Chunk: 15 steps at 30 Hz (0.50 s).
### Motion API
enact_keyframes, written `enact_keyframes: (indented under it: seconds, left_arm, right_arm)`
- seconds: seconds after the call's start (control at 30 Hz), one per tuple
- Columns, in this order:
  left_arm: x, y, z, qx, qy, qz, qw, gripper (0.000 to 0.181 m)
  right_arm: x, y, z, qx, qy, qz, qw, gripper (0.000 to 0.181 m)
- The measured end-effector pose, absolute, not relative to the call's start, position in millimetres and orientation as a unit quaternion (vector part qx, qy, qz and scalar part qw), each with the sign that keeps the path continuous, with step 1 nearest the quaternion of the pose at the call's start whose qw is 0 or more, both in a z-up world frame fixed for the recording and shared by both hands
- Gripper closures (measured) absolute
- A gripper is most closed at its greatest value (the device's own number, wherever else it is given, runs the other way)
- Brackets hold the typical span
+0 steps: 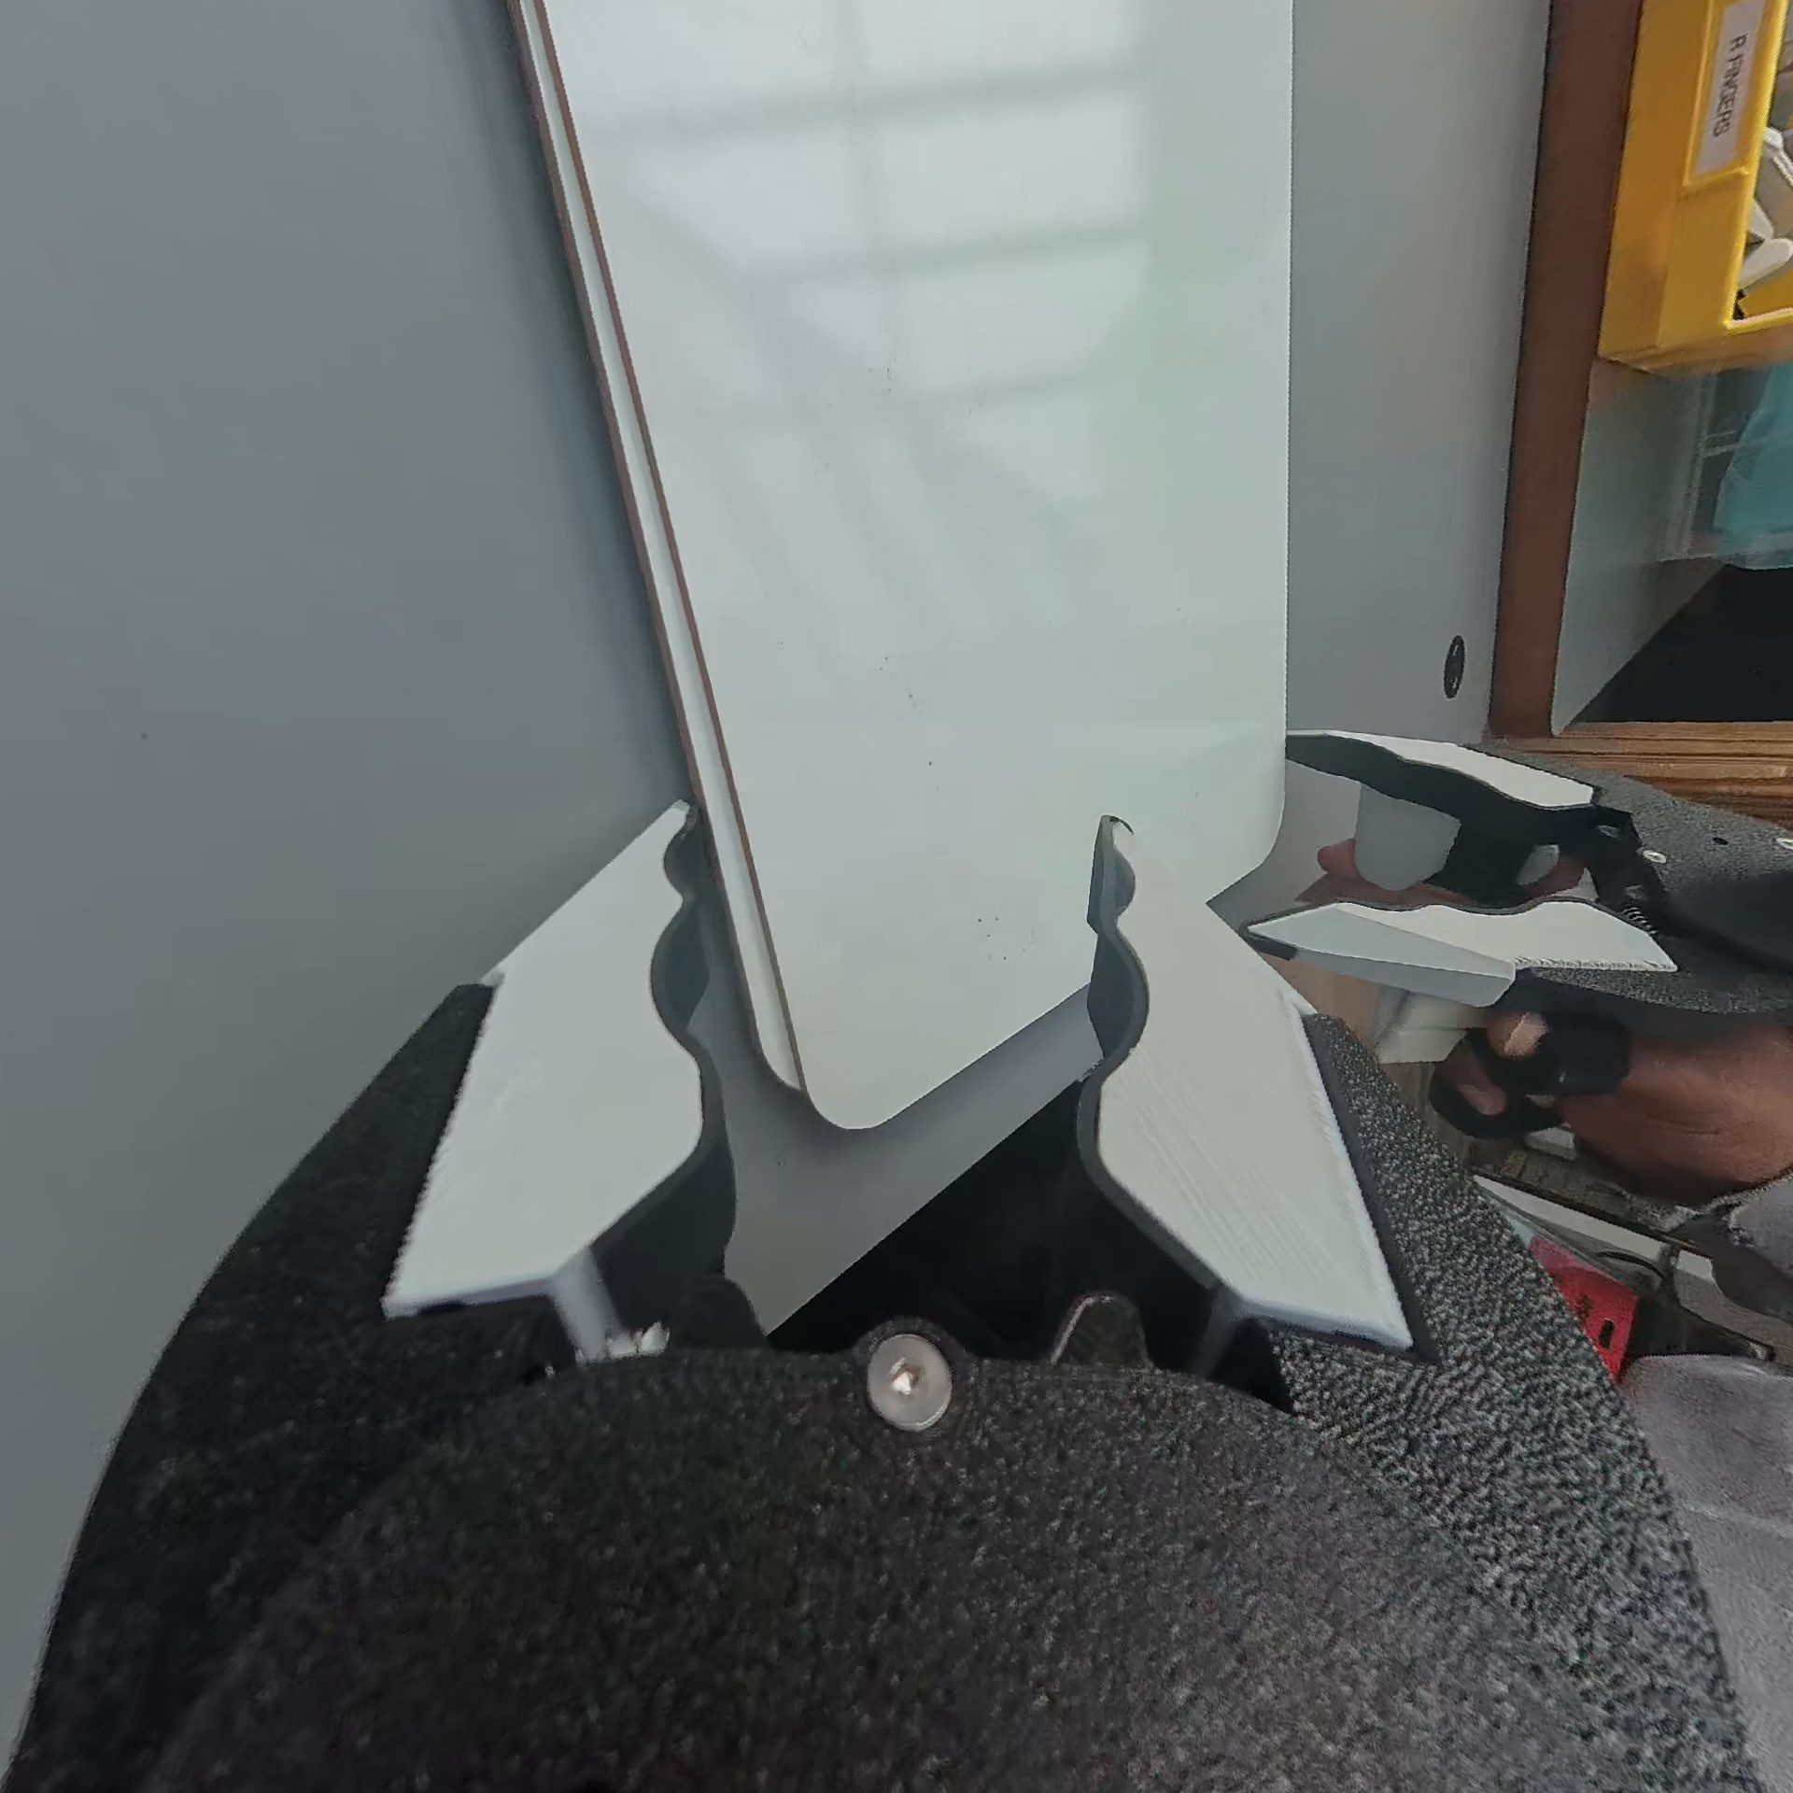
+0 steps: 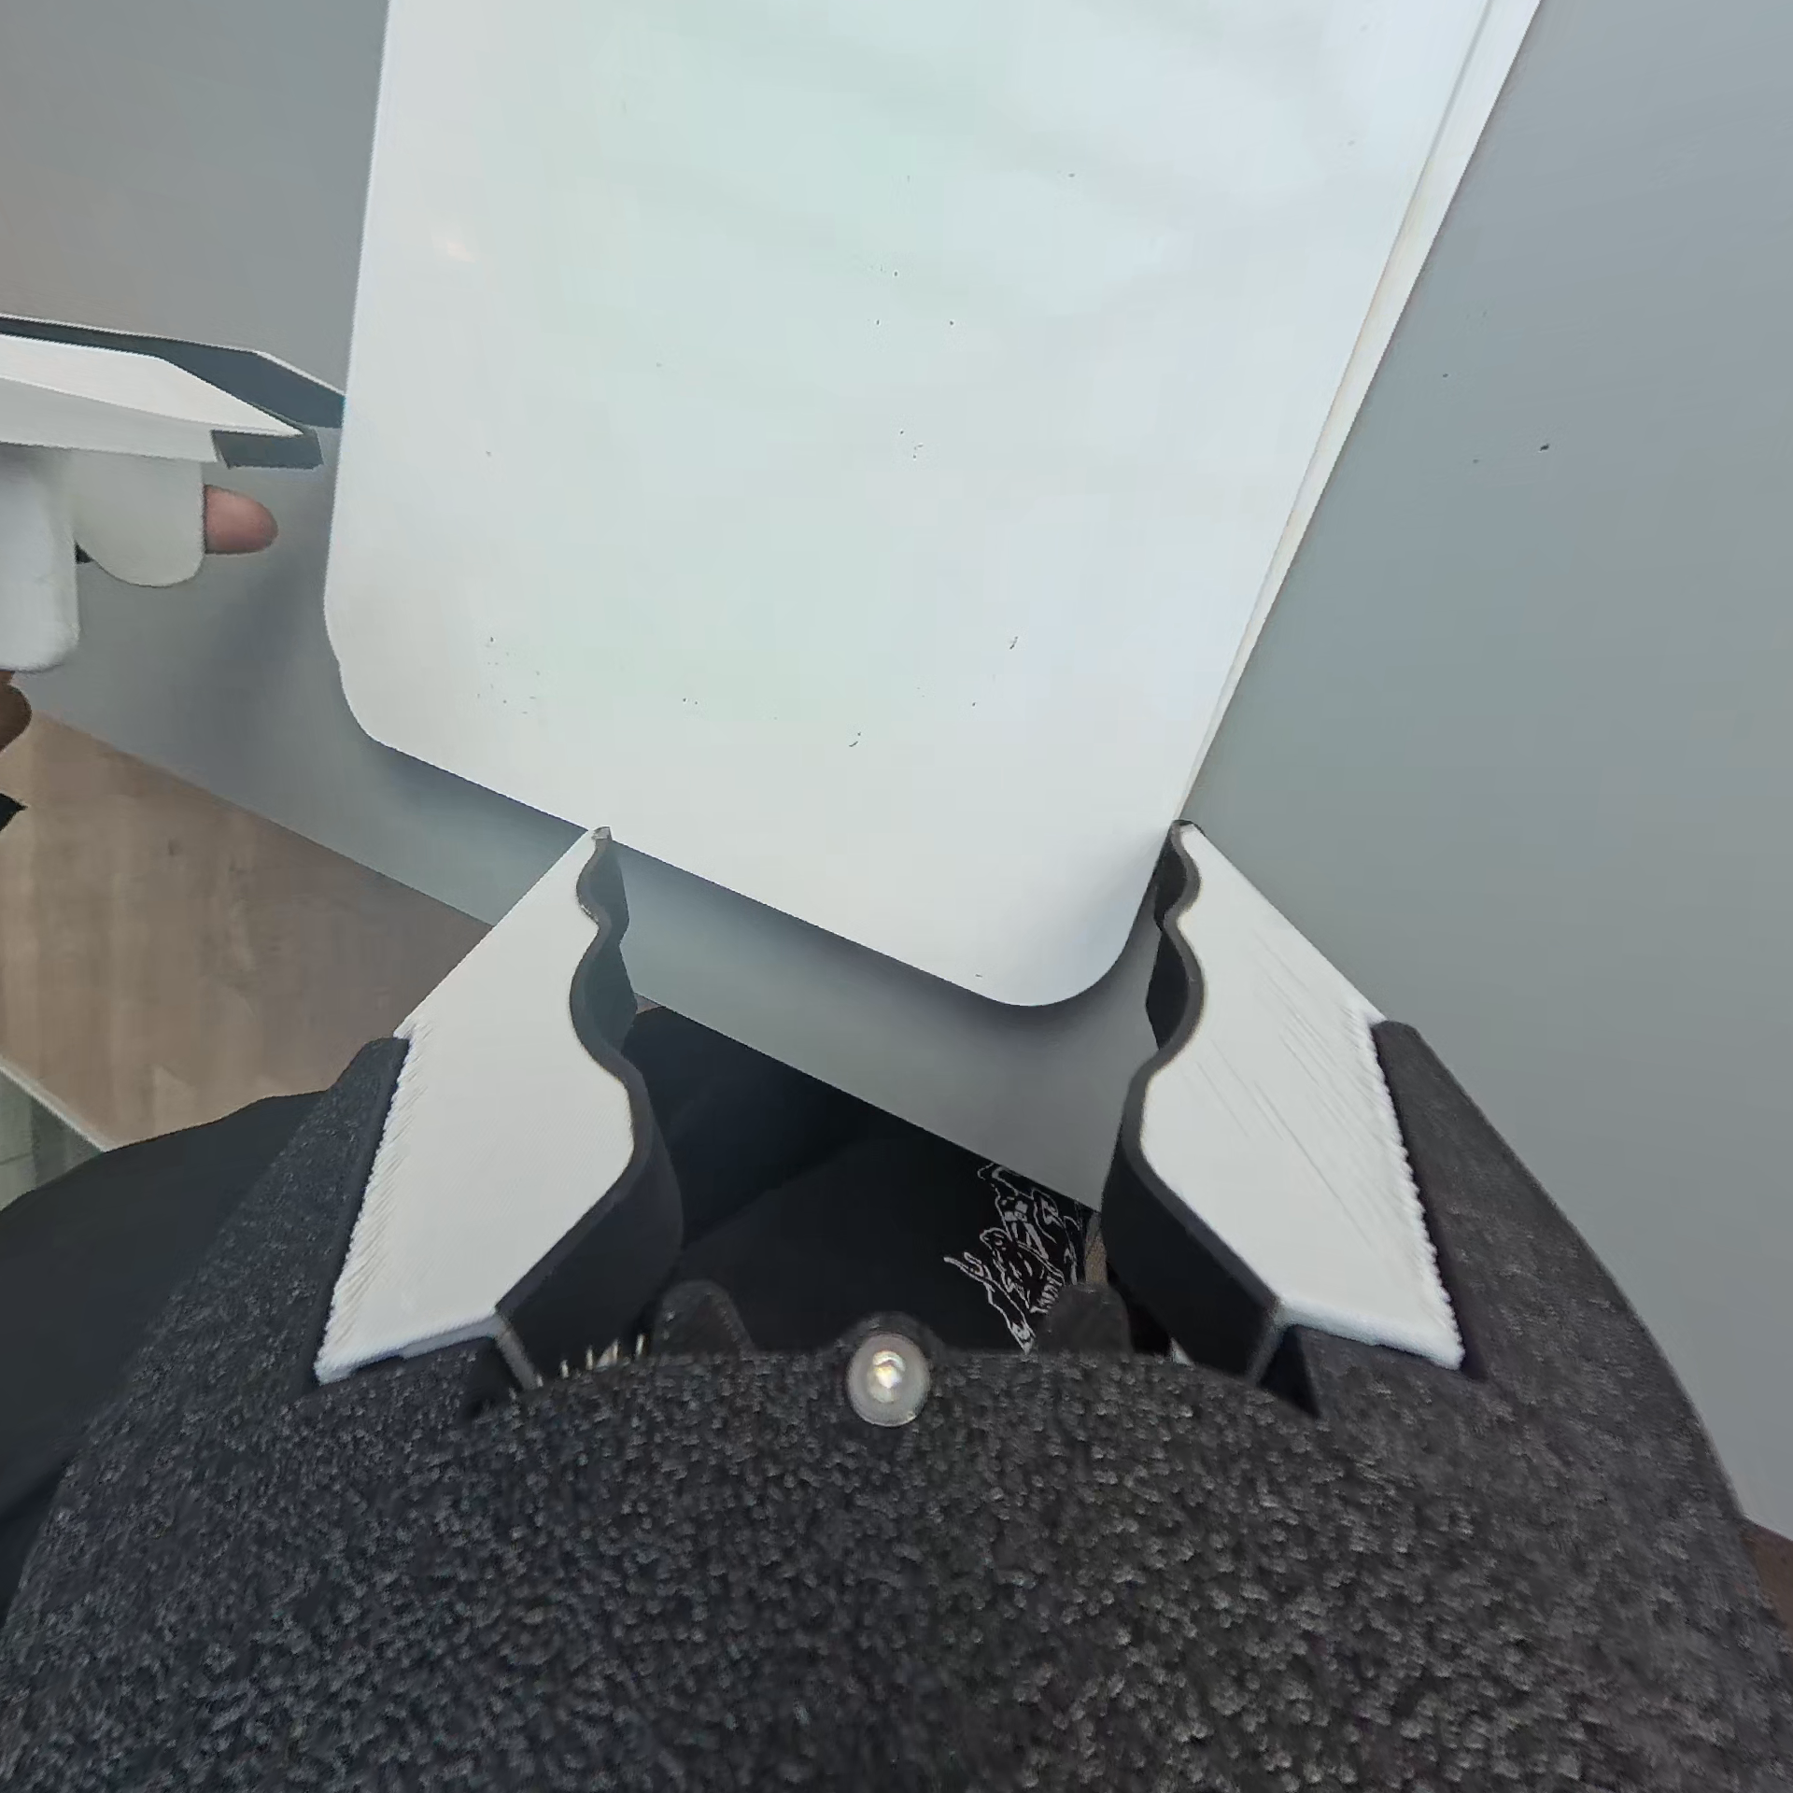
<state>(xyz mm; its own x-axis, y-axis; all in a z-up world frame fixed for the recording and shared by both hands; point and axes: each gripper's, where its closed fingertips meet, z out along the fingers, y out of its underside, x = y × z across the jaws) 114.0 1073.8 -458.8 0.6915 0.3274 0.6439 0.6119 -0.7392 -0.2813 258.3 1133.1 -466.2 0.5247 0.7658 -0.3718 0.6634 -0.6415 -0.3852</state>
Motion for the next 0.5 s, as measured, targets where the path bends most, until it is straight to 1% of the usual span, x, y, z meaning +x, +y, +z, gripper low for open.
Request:
enact_keyframes:
  seconds: [0.13,0.27,0.37,0.5]
  left_arm:
    - [121.8,1076.6,-460.4,-0.9,-0.236,-0.275,0.243,0.101]
    - [118.4,1074.6,-458.4,-0.894,-0.237,-0.286,0.248,0.108]
    - [111.0,1071.6,-452.5,-0.896,-0.23,-0.281,0.255,0.106]
    - [112.0,1060.0,-445.1,-0.917,-0.173,-0.243,0.263,0.103]
  right_arm:
    - [255.6,1129.8,-468.6,-0.871,-0.415,0.24,0.107,0.067]
    - [255.7,1135.6,-467.6,-0.88,-0.396,0.242,0.105,0.073]
    - [255.8,1152.9,-459.1,-0.876,-0.397,0.245,0.126,0.076]
    - [235.8,1199.8,-444.0,-0.832,-0.476,0.236,0.157,0.08]
